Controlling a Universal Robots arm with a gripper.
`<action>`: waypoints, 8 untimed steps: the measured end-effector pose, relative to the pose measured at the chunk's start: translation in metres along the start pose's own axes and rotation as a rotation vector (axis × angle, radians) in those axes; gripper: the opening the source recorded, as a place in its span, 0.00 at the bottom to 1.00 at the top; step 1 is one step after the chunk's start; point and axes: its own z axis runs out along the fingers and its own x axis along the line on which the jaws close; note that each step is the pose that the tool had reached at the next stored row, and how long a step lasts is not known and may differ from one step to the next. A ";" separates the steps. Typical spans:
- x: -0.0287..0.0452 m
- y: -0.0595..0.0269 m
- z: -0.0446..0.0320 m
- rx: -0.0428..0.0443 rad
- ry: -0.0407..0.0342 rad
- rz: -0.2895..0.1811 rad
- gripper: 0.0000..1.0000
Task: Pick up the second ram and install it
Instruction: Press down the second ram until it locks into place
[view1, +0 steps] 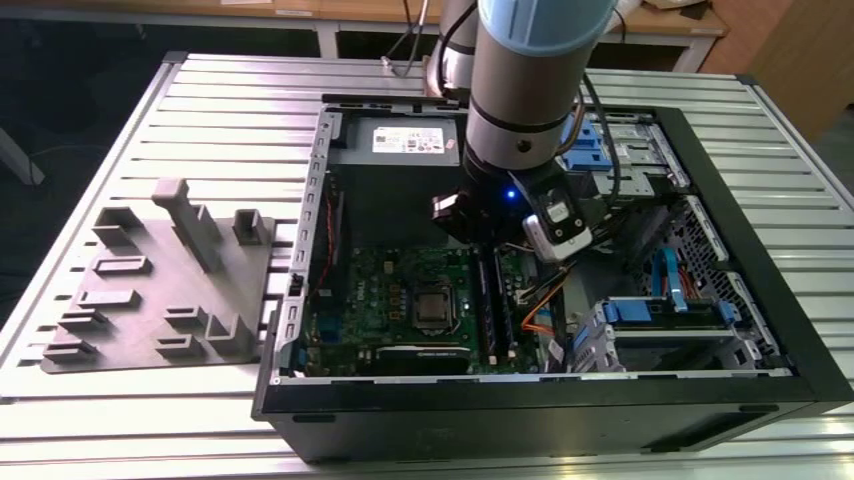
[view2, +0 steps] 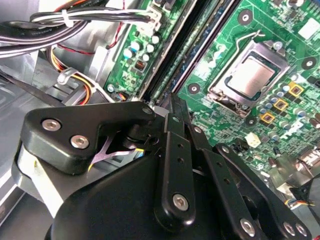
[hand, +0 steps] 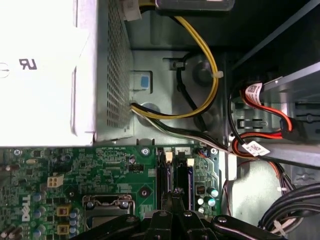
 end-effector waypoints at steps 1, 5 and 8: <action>0.0000 0.0004 0.0007 0.0000 -0.0001 0.000 0.07; 0.0003 0.0023 0.0025 0.0004 0.0000 0.000 0.07; 0.0004 0.0051 0.0038 0.0004 0.0000 0.000 0.07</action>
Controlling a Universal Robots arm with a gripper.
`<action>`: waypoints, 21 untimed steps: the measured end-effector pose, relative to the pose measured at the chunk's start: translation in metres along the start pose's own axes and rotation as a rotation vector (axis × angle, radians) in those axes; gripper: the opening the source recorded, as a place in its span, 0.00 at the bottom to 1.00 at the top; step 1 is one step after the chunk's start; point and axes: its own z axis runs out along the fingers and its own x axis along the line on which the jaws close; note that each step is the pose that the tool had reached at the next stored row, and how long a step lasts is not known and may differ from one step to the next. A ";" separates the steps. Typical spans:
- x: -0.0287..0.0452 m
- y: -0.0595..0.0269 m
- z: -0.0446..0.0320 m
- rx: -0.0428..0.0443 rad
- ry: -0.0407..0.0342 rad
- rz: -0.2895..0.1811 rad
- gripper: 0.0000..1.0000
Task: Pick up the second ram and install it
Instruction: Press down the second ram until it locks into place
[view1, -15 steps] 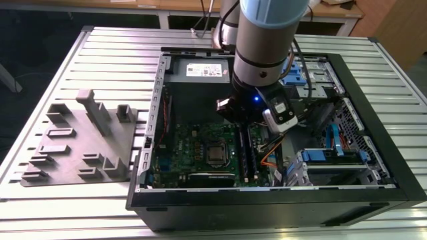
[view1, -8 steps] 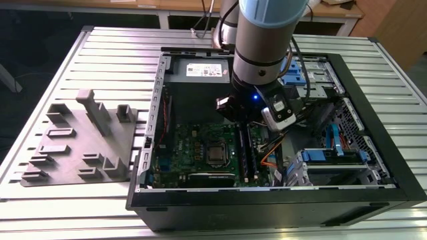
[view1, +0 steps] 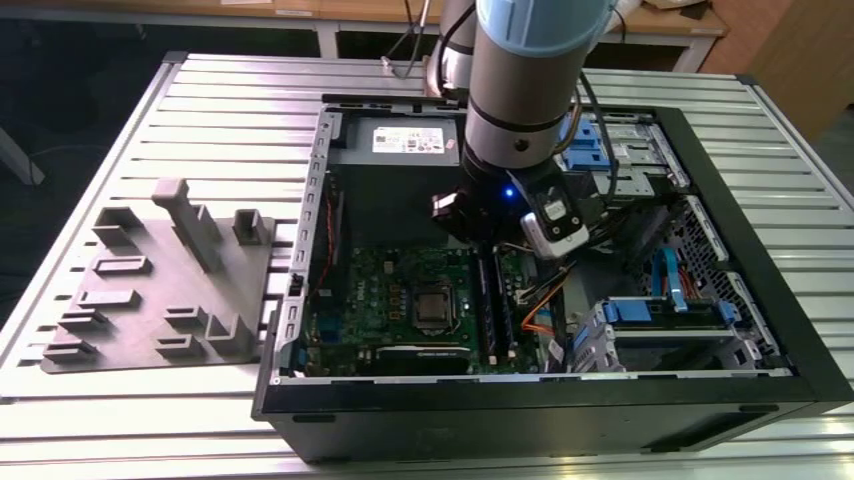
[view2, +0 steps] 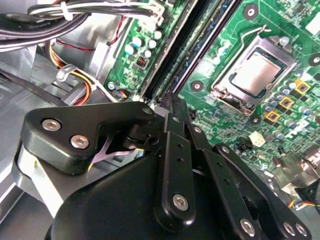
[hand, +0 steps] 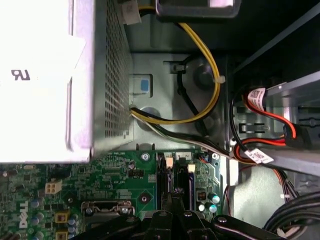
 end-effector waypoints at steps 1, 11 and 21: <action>0.0000 0.0008 0.0005 0.0000 0.0000 0.000 0.07; 0.0003 0.0042 0.0034 0.0001 0.0000 0.000 0.07; 0.0005 0.0070 0.0064 0.0000 0.0001 0.000 0.07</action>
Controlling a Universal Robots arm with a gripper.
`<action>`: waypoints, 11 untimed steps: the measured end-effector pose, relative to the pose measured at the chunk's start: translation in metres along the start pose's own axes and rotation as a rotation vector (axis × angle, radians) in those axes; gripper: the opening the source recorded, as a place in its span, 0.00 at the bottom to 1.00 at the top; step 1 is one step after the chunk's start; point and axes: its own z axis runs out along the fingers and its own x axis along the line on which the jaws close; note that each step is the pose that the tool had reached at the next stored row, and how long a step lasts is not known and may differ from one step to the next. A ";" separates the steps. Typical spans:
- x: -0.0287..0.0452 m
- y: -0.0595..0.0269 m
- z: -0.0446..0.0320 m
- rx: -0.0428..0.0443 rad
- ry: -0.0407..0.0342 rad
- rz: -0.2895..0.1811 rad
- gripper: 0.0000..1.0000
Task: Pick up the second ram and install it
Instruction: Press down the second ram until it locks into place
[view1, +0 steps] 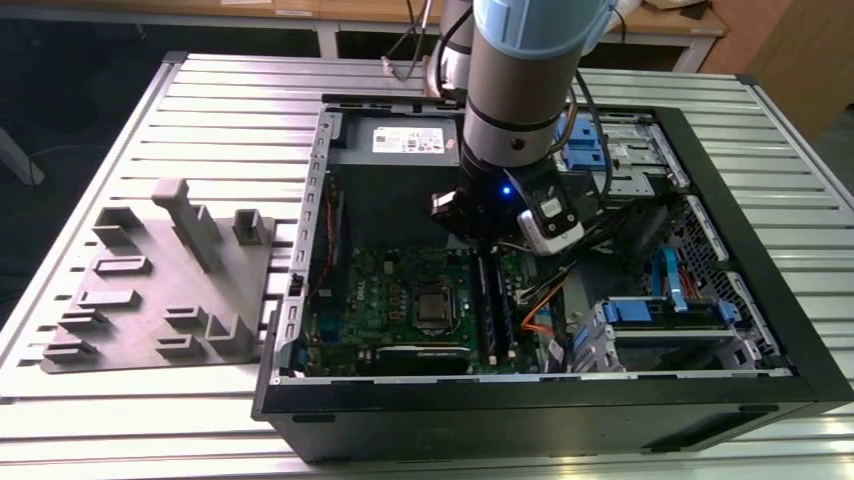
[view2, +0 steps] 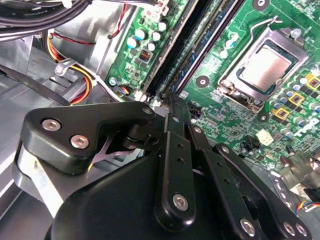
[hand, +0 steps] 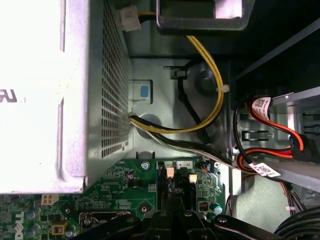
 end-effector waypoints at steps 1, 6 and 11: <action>0.0000 0.0000 0.0006 -0.0015 -0.0001 0.000 0.07; 0.0001 -0.0002 0.0029 -0.0042 0.0001 0.000 0.07; 0.0003 -0.0003 0.0048 -0.0092 0.0003 0.000 0.07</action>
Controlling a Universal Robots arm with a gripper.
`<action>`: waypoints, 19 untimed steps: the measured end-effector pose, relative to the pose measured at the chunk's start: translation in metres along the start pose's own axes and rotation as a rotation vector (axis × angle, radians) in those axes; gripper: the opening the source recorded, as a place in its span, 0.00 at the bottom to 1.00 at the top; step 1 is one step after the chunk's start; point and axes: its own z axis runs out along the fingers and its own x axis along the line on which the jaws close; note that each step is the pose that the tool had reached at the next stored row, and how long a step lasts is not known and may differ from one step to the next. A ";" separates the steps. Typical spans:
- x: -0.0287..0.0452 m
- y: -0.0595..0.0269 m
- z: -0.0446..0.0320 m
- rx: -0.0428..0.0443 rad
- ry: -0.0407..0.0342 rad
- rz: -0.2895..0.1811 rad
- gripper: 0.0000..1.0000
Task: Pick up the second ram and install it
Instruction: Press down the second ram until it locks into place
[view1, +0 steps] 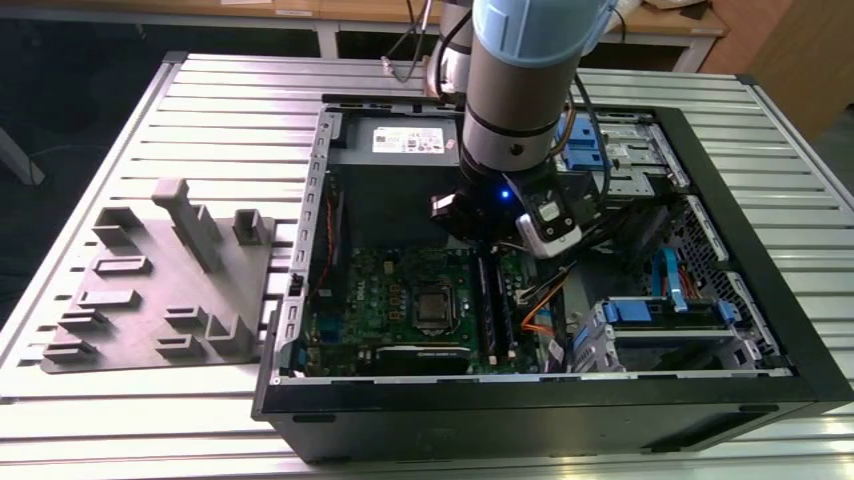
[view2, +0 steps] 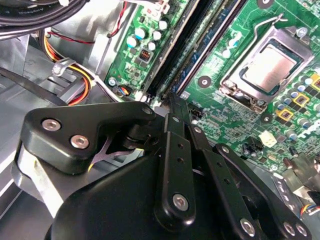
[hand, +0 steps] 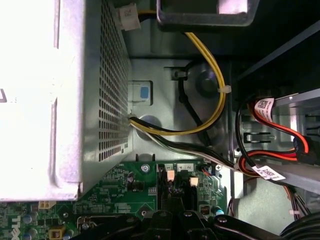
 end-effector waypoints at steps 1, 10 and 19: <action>0.0000 0.0000 0.0000 -0.0014 0.0000 0.000 0.07; 0.0001 -0.0001 0.0020 -0.0054 0.0002 0.000 0.07; 0.0002 -0.0003 0.0035 -0.0055 0.0002 0.000 0.07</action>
